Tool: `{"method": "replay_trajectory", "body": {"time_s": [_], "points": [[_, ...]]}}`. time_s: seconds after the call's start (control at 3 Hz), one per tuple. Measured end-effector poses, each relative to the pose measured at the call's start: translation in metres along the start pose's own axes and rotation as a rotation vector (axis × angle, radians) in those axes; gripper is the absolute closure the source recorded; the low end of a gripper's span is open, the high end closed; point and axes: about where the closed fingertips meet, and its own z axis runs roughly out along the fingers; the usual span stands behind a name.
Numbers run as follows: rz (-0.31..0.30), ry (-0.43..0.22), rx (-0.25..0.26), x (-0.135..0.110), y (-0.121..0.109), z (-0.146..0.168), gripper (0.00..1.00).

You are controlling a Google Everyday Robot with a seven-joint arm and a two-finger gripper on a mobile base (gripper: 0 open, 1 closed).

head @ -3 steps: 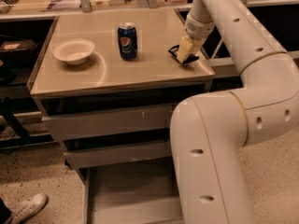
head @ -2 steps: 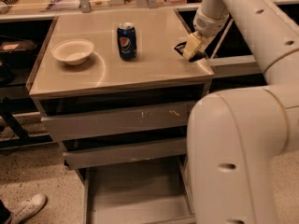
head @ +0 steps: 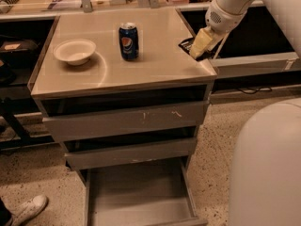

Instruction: Place rxbar chocolate into bottom drawer

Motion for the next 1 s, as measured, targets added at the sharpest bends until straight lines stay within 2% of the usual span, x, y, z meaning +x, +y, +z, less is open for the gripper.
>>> {"method": "replay_trajectory", "body": {"time_s": [0.33, 0.67, 1.0], "points": [[0.056, -0.016, -0.006, 0.017, 0.011, -0.016, 1.00], [0.090, 0.051, -0.087, 0.056, 0.054, -0.002, 1.00], [0.084, 0.124, -0.119, 0.077, 0.068, 0.025, 1.00]]}}
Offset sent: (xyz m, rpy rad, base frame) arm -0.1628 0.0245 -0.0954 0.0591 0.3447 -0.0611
